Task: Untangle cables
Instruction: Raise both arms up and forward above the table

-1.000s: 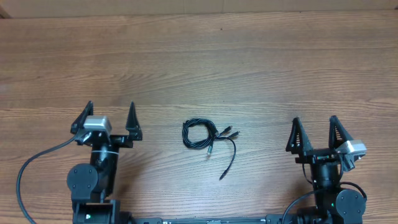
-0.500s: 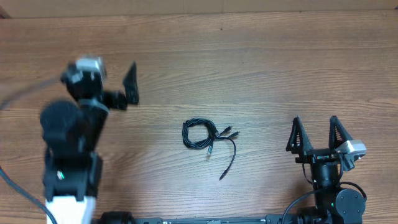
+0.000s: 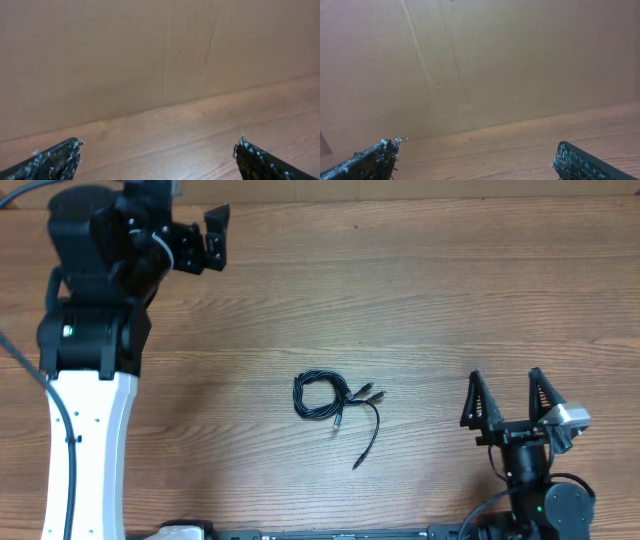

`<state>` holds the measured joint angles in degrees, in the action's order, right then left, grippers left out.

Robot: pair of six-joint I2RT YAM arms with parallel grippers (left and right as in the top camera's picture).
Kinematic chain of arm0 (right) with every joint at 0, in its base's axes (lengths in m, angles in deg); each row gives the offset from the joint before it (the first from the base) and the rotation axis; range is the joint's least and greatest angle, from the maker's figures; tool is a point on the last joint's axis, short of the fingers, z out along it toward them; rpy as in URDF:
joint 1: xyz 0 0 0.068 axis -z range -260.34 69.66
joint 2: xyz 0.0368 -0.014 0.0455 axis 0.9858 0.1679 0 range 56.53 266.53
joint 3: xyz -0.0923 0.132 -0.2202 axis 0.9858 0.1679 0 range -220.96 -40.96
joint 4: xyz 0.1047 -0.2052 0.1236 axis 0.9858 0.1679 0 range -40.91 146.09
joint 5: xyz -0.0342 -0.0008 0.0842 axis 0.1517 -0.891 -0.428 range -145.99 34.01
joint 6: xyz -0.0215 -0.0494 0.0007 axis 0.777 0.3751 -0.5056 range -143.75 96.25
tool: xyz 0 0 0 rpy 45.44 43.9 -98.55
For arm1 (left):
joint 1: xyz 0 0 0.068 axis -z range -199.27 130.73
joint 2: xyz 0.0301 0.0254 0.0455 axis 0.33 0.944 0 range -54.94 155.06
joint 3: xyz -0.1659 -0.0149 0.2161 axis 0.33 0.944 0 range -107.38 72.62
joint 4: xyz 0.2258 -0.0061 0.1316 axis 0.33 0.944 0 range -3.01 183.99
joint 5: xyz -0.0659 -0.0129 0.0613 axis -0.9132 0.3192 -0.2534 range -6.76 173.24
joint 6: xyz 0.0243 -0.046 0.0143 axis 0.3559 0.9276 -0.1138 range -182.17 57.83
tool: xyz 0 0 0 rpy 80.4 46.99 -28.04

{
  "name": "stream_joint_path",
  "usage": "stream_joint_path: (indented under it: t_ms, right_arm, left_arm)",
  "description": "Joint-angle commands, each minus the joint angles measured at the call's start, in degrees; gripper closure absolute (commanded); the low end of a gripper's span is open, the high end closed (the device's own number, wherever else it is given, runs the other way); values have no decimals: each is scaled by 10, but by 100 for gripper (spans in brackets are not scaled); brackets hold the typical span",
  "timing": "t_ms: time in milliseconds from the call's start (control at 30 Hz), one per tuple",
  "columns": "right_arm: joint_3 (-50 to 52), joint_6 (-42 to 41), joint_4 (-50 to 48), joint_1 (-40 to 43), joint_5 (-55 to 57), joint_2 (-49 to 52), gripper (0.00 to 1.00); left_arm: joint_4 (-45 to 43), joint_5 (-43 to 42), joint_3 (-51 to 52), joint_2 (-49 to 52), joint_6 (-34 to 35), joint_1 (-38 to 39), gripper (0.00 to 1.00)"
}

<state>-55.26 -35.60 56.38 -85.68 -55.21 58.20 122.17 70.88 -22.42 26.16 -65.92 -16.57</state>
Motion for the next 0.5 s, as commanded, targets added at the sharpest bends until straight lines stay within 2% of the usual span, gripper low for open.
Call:
stream_joint_path:
  t_ms: [0, 133, 233, 467]
  right_arm:
    - [-72, 22, 21, -3, -11, 22, 0]
    - [-181, 68, 85, -3, -5, 93, 0]
    - [-260, 73, 151, -3, 16, 169, 0]
    - [-460, 75, 283, -3, 23, 398, 0]
  left_arm:
    - [18, 35, -39, 19, -23, 16, 0]
    - [18, 40, -39, 22, -31, 27, 0]
    - [15, 40, -39, 22, -31, 30, 0]
    - [18, 50, -39, 22, -31, 30, 0]
